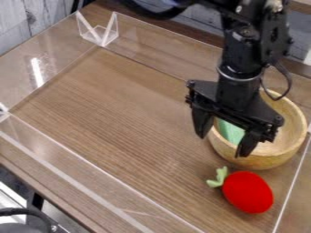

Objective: Move the red object to the right side of the table

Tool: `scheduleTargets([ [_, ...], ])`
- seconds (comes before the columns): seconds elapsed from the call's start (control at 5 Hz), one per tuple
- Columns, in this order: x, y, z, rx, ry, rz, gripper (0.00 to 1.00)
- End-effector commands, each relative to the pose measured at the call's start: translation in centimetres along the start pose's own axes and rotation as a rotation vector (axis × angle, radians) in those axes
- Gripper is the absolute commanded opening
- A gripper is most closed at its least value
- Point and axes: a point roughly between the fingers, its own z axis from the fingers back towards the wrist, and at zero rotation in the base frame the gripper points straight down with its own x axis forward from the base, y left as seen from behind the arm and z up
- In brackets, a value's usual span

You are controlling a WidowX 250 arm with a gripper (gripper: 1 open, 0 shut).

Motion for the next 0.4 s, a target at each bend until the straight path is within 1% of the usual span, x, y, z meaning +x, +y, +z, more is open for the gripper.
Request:
scheduleTargets([
  [0.0,0.73,-0.47,0.66,-0.011,-0.045,0.043,1.0],
  [0.2,0.48,-0.85,0.32,-0.008,-0.038,0.074,1.0],
])
